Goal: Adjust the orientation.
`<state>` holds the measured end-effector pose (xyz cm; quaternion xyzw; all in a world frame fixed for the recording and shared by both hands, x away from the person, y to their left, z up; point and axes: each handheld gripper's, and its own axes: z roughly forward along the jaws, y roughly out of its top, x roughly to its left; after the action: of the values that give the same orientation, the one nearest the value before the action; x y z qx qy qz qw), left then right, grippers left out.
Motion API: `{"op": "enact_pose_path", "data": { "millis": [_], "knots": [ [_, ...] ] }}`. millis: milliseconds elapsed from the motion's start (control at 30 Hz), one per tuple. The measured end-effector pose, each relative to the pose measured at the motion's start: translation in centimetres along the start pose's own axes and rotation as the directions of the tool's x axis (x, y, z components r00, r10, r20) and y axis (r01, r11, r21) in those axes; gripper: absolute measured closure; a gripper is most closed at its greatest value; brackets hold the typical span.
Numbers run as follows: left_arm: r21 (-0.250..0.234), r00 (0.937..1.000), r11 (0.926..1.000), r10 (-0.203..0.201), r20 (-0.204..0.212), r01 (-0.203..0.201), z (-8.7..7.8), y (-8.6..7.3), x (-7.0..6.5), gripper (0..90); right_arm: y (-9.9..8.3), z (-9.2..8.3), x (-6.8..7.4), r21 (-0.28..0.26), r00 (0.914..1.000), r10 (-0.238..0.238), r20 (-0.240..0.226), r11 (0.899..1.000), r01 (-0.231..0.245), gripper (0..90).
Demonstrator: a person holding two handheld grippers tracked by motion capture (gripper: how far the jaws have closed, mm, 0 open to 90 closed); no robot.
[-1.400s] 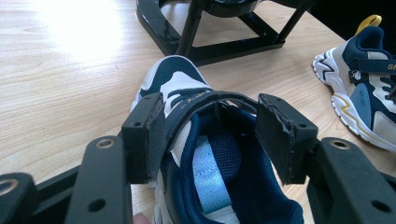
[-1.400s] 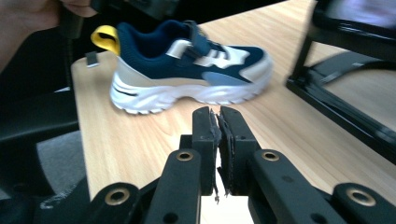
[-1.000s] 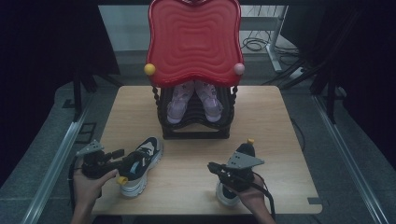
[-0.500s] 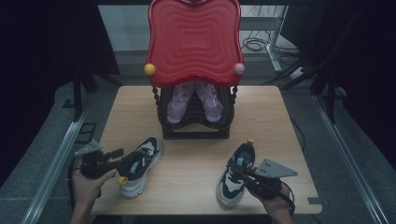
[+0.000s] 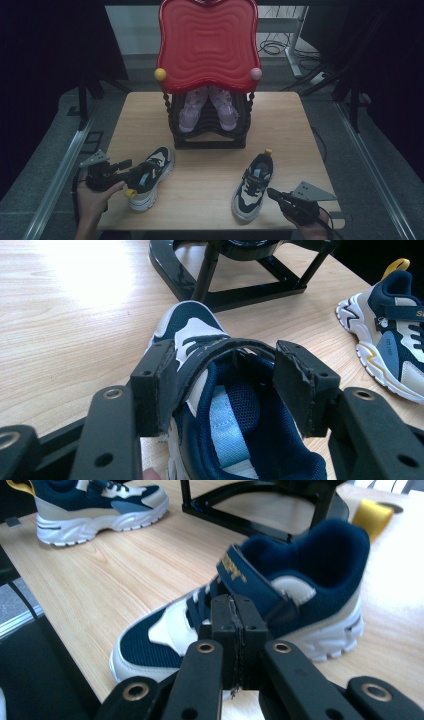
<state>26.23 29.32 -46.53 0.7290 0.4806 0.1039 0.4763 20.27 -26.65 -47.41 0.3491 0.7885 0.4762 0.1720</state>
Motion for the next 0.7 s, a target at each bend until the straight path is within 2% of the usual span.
{"op": "enact_pose_path", "data": {
  "millis": [133,333,700],
  "knots": [
    [-0.006,1.0,1.0,-0.001,0.0,0.001,-0.2,0.0,0.0,43.2,-0.8,-0.1,-0.1,0.026,0.9998,-0.02,0.003,0.999,0.02,89.5],
    [-0.005,1.0,1.0,-0.004,-0.002,0.004,-0.1,0.0,0.1,43.2,-2.5,-0.1,0.0,0.073,0.9993,-0.024,-0.028,0.997,0.026,89.7],
    [0.0,1.0,1.0,-0.002,0.002,0.002,0.1,0.0,0.0,43.2,-3.6,1.6,0.6,0.135,0.9948,-0.02,-0.1,0.99,0.033,89.7]
  ]
}}
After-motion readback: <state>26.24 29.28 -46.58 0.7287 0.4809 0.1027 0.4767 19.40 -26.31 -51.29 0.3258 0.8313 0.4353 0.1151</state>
